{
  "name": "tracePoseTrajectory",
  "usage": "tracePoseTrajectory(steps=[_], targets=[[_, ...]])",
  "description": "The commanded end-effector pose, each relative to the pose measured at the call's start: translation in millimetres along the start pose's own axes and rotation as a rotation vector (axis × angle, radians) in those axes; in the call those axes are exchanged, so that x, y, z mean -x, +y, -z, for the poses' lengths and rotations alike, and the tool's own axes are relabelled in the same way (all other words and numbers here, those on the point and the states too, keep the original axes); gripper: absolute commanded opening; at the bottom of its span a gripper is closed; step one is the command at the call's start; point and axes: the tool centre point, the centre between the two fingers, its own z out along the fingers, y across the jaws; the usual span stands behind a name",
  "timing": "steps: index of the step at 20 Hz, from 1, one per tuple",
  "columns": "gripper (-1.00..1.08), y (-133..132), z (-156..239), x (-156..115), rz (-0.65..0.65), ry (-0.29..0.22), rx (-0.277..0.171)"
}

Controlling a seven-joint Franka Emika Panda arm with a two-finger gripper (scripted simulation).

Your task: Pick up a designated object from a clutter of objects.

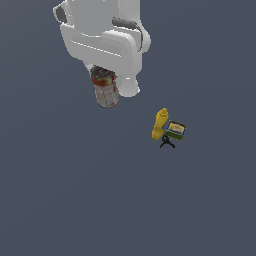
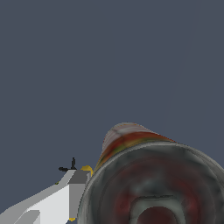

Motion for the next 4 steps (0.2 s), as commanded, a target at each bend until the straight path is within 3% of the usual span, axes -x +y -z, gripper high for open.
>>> tracePoseTrajectory(steps=[1,4], targets=[[-1.0,-1.2,7.1,-0.9,0.0,0.003,-0.001],[-1.0,-1.6,8.9,-1.2,0.0,0.003,-0.001]])
